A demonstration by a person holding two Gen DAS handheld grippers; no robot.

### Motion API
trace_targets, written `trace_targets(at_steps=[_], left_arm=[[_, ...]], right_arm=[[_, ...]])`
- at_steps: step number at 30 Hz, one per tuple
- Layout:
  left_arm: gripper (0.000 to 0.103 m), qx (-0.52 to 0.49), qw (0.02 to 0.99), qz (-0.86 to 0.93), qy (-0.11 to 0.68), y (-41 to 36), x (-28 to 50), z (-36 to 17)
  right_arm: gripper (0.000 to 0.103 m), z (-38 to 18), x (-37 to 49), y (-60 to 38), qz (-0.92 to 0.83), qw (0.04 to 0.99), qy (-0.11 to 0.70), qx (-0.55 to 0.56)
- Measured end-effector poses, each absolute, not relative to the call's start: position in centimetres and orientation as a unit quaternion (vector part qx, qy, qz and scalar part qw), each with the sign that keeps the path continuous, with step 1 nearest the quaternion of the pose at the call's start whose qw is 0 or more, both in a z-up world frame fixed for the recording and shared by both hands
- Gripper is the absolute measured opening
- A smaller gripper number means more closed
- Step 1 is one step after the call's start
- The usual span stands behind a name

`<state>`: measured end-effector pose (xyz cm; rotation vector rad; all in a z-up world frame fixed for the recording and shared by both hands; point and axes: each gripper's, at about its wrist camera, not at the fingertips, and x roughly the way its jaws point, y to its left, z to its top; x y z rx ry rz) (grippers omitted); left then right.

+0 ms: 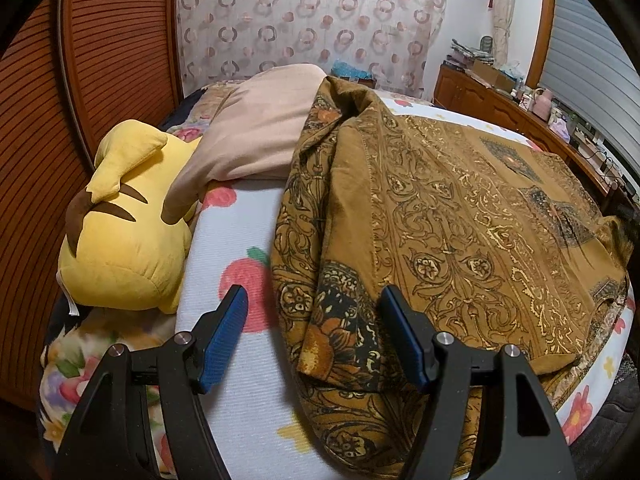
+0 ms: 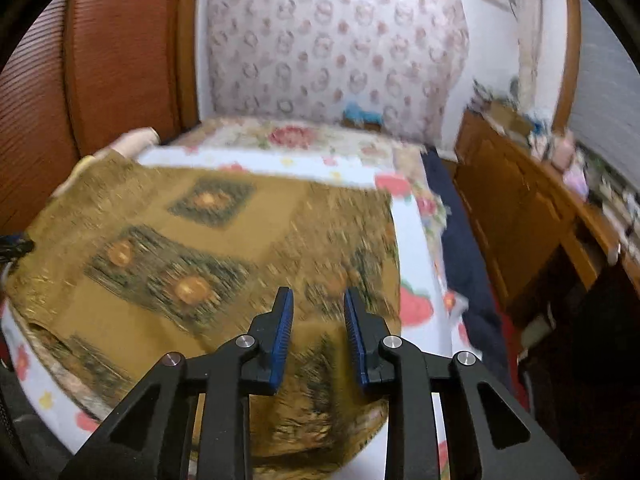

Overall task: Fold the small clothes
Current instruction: 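Close the right tool on the shirt edge while the left tool grasps beside it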

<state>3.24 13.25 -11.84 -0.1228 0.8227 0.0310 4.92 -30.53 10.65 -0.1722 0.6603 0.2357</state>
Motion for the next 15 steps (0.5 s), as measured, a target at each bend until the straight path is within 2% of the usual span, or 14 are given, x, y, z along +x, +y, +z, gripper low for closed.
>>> trace_targets(at_steps=[5, 11, 13, 14, 15], left_arm=[[0.07, -0.058, 0.914, 0.016, 0.401, 13.2, 3.3, -11.8], [0.07, -0.058, 0.915, 0.017, 0.398, 13.2, 3.3, -11.8], [0.06, -0.059, 0.916, 0.005, 0.397, 13.0, 3.2, -11.7], [0.052, -0.062, 0.916, -0.005, 0.397, 13.0, 3.1, -11.7], [0.043, -0.063, 0.915, -0.01, 0.398, 12.9, 3.1, -11.6]], right_arm=[[0.027, 7.0, 5.0, -33.0, 0.099, 0.92, 0.375, -0.046], [0.027, 6.0, 4.9, -34.8, 0.103, 0.922, 0.373, -0.024], [0.027, 6.3, 4.9, -33.9, 0.099, 0.924, 0.369, -0.028], [0.028, 6.3, 4.9, -33.7, 0.097, 0.924, 0.368, -0.031], [0.034, 6.6, 4.7, -33.2, 0.095, 0.925, 0.366, -0.032]])
